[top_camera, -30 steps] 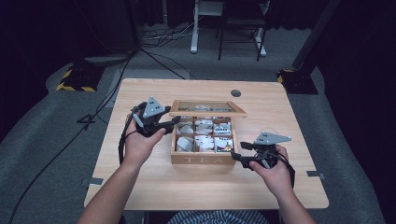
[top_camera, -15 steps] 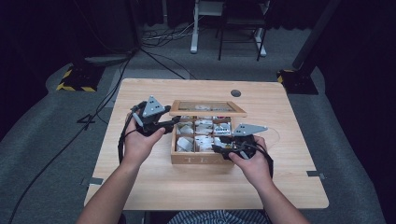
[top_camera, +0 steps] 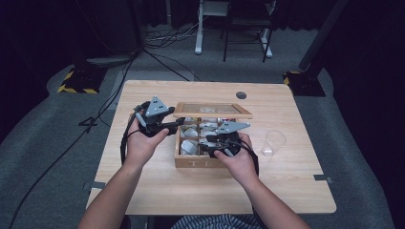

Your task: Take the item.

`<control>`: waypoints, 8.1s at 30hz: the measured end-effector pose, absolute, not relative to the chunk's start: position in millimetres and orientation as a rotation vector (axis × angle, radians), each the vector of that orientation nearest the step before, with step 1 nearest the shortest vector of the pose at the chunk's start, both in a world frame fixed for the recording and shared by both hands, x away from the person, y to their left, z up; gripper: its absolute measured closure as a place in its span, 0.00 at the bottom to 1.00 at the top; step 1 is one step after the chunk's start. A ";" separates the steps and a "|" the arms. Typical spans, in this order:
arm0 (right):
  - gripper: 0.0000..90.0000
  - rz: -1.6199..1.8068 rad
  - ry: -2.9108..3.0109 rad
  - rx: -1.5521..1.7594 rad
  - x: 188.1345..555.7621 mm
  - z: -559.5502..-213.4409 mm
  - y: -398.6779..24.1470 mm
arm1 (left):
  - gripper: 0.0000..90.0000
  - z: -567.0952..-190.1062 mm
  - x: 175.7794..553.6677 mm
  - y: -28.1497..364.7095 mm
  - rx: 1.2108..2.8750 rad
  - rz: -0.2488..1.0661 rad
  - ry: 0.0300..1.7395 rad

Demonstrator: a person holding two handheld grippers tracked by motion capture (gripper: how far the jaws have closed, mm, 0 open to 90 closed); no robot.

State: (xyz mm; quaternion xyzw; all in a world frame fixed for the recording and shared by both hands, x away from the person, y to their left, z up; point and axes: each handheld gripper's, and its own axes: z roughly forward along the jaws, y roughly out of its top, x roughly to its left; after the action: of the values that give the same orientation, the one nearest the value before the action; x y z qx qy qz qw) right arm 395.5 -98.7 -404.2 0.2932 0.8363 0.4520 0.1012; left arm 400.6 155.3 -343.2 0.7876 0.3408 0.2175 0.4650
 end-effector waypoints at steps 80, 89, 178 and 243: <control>0.97 1.063 2.543 0.820 414.7 -437.0 -40.7 | 0.49 -344.1 402.0 152.2 1.939 0.556 0.826; 1.00 1.146 2.516 0.825 412.9 -428.9 -48.1 | 0.49 -344.0 402.1 152.3 1.939 0.557 0.825; 1.00 1.327 2.145 0.980 371.8 -350.9 -198.5 | 0.49 -343.9 402.6 151.5 1.940 0.557 0.829; 0.90 1.063 2.036 1.350 396.4 -409.6 -303.1 | 0.48 -345.3 403.4 148.1 1.959 0.586 0.833</control>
State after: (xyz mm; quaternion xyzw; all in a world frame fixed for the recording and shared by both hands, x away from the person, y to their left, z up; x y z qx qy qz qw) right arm 396.4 -303.1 -409.6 0.4923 0.7426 0.3876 0.2363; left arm 403.4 148.1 -345.3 0.7924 0.3369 0.2371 0.4499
